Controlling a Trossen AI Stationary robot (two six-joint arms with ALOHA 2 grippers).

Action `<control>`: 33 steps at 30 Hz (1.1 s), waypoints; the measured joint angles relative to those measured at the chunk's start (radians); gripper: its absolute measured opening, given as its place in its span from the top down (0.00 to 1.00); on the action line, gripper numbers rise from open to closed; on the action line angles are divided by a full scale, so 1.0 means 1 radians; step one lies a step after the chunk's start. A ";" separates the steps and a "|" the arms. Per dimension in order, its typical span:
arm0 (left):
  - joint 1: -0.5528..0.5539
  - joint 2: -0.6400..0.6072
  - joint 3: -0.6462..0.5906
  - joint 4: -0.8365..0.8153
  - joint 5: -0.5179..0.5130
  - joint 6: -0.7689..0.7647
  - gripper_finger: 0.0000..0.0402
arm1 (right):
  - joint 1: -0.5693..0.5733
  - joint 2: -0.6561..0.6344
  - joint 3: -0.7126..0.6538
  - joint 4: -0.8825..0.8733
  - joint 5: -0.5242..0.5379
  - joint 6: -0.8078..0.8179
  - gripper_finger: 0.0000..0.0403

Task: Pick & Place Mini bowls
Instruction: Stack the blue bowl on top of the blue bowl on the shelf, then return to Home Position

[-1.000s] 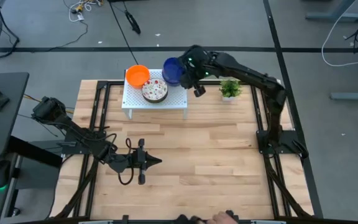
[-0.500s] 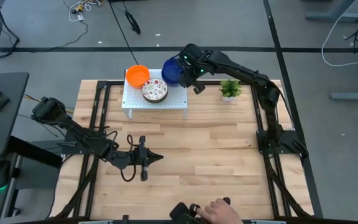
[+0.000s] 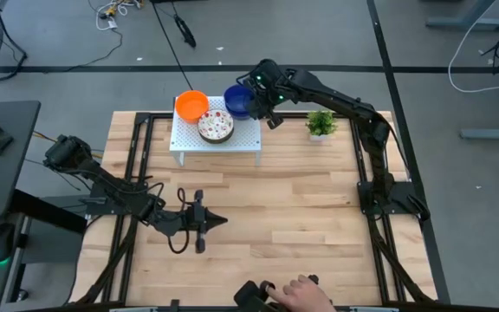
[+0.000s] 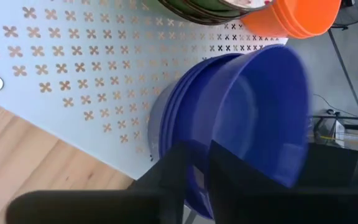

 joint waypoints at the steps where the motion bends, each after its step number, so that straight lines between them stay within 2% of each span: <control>1: 0.000 0.000 0.000 0.000 0.006 0.000 0.97 | 0.000 0.000 0.000 0.000 0.000 0.000 0.84; 8: -0.001 0.000 0.000 0.000 0.011 0.000 0.97 | 0.000 0.000 0.000 0.001 0.022 0.058 0.73; 15: -0.001 0.000 0.000 0.000 0.011 -0.001 0.97 | 0.007 -0.023 -0.001 -0.004 0.029 0.131 0.55; 17: -0.001 0.000 0.000 0.000 0.011 -0.001 0.97 | 0.007 -0.039 -0.001 -0.022 0.022 0.186 0.51; 19: -0.001 0.000 0.000 0.000 0.011 -0.001 0.97 | 0.007 -0.057 -0.001 -0.043 -0.031 0.276 0.50; 23: -0.002 0.000 0.000 0.001 0.013 -0.005 0.97 | -0.020 -0.107 -0.010 -0.150 -0.250 0.439 0.56; 25: -0.002 0.000 0.000 0.000 0.013 -0.007 0.97 | -0.029 -0.153 -0.075 -0.175 -0.364 0.487 0.62; 28: -0.004 0.000 0.000 0.000 0.013 -0.007 0.97 | -0.011 -0.262 -0.264 -0.131 -0.451 0.532 0.74; 33: -0.004 0.000 0.000 0.000 0.013 -0.006 0.97 | 0.077 -0.552 -0.678 0.073 -0.501 0.637 0.97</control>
